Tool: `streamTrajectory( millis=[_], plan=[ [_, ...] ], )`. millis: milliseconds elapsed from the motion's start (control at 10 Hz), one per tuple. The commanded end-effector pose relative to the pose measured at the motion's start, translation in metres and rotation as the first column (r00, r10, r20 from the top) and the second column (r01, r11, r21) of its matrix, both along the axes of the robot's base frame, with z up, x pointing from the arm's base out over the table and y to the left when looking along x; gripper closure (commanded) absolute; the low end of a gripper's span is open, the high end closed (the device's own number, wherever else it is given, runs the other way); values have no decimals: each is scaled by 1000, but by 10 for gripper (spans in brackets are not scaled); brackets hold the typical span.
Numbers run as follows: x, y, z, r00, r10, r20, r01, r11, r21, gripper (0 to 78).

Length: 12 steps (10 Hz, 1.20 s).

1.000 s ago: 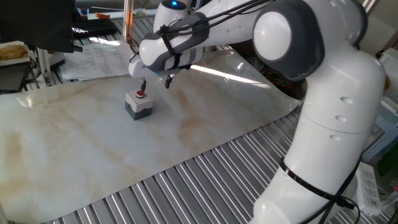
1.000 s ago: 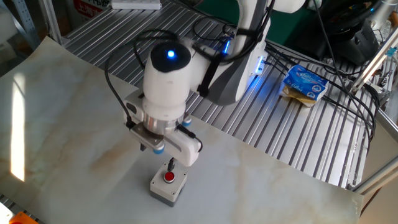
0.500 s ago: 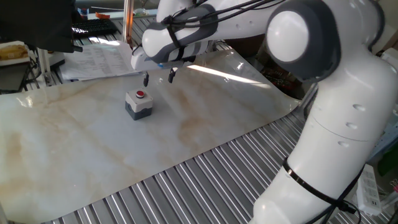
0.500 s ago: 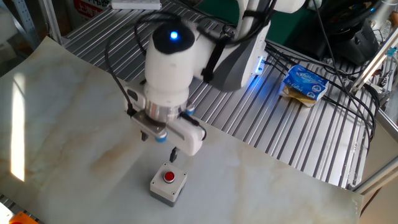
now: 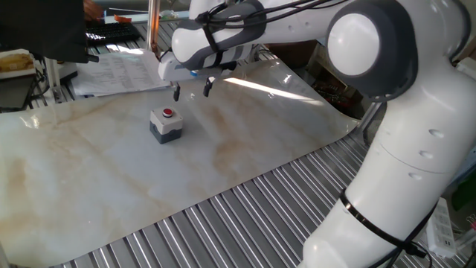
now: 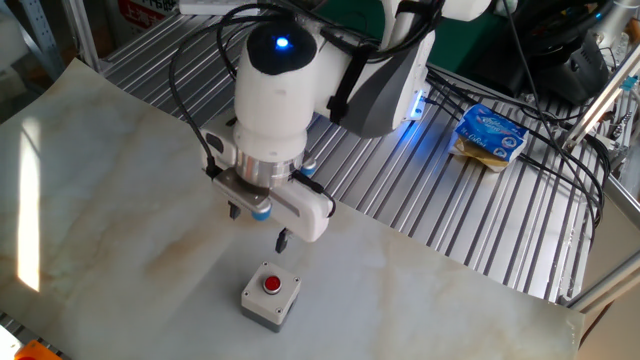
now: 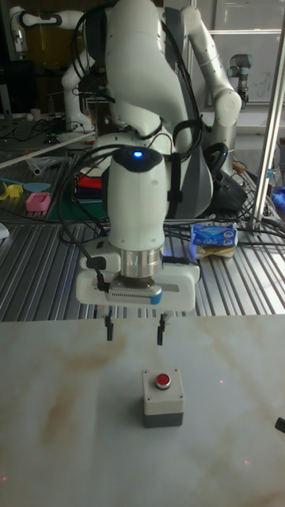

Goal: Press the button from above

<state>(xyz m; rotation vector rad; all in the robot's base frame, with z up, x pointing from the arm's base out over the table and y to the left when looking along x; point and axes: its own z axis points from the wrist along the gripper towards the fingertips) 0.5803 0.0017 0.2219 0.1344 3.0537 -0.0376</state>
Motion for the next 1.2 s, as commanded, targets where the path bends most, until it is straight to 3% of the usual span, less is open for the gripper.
streamTrajectory(
  millis=[100, 600, 1200],
  plan=[
    [-8, -11, 37, 1000, 24, -7, -24, 1000, -14, 1],
    [-6, -17, 48, 1000, 29, -11, -29, 999, -17, 1],
    [-14, -9, 65, 1000, 8, -30, -8, 1000, -15, 1]
  ],
)
